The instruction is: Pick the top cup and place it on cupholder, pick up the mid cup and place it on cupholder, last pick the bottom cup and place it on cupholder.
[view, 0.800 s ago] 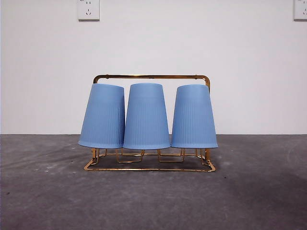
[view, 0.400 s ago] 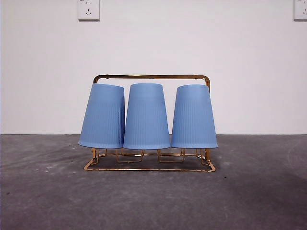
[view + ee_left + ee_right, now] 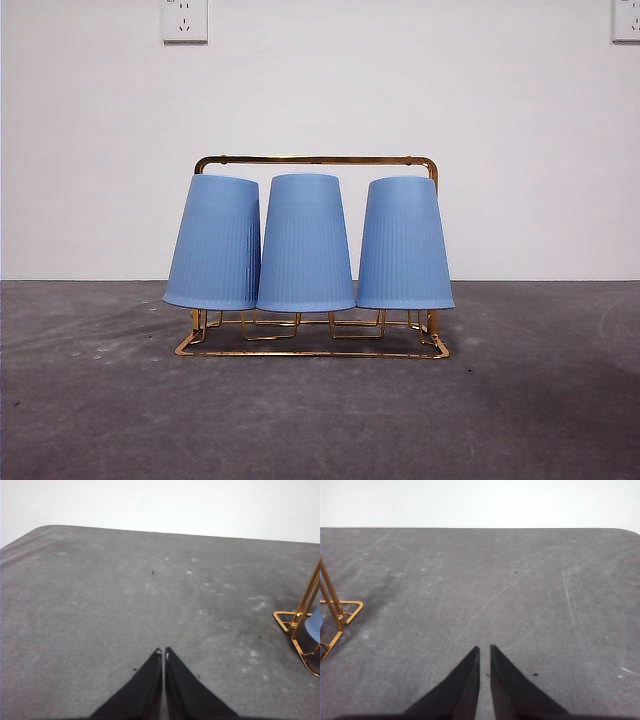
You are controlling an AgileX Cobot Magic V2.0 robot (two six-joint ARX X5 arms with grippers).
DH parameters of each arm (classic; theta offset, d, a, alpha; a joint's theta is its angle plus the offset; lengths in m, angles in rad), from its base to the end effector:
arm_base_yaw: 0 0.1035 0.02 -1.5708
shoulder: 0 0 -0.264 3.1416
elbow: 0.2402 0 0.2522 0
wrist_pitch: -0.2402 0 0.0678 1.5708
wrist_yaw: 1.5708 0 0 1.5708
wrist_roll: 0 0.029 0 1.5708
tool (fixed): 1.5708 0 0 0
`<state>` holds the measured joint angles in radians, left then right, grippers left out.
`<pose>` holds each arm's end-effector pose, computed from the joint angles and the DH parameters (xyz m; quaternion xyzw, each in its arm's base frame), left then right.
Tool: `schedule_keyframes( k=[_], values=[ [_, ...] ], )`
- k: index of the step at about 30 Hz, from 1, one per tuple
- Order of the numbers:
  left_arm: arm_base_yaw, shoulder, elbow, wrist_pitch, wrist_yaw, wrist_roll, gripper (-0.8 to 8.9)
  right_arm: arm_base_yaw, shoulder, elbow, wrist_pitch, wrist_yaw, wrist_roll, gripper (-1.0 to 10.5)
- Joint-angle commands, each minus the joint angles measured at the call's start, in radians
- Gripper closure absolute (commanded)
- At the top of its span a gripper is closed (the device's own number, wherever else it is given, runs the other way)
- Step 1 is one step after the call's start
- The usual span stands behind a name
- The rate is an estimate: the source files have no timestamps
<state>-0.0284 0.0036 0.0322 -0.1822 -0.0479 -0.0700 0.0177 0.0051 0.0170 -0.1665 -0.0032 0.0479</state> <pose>0.0948 -0.0013 0.1566 -0.0320 0.0763 0.0124 0.9965 0.0959 0.0018 0.1528 0.0233 0.0774 0.0086 0.9967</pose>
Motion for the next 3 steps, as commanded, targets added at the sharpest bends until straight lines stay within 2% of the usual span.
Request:
schedule_keyframes(
  k=[1,3],
  values=[
    [0.0,0.0,-0.02,-0.005,-0.005,0.005,8.07,0.0,-0.002,-0.006,0.013,0.003,-0.012,9.2],
    [0.0,0.0,-0.02,-0.005,-0.005,0.005,8.07,0.0,-0.002,-0.006,0.013,0.003,-0.012,9.2]
  ],
)
